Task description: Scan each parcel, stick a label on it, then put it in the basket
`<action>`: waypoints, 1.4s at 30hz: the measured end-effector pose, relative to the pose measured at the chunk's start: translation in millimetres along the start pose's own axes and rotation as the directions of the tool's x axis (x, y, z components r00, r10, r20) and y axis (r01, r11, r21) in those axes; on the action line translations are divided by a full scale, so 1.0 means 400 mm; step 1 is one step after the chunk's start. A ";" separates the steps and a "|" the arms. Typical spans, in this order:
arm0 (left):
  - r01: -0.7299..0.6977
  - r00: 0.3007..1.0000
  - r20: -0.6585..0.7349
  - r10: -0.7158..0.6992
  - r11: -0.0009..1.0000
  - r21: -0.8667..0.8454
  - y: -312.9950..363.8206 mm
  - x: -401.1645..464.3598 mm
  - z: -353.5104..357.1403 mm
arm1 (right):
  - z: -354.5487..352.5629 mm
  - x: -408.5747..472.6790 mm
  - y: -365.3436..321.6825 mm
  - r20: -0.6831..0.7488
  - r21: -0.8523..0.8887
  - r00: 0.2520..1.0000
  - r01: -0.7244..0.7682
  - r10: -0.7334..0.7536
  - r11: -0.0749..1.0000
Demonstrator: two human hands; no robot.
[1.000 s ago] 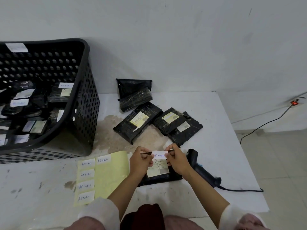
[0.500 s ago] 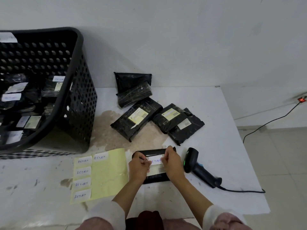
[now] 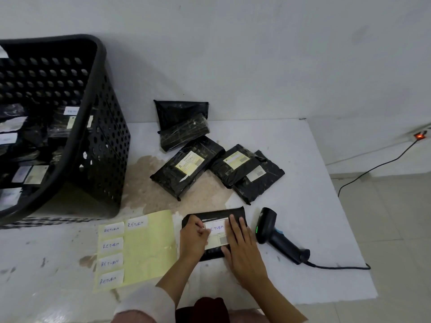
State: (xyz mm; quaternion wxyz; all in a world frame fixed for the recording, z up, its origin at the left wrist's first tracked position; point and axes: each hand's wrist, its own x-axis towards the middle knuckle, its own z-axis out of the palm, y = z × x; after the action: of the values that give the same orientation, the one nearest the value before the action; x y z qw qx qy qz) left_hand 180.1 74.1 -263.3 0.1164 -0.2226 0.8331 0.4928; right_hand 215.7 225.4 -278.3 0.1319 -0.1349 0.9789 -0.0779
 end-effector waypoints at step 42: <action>0.101 0.990 0.026 -0.136 0.838 0.536 0.067 -0.025 -0.065 | -0.128 0.058 -0.066 0.175 0.467 0.976 -0.201 0.133 0.861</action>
State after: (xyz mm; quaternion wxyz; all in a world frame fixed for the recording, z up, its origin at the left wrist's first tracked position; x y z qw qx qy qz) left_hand 176.3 65.1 -225.8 0.2300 -0.2170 0.9177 0.2405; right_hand 186.5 199.6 -230.0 0.2343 -0.0173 0.9252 -0.2979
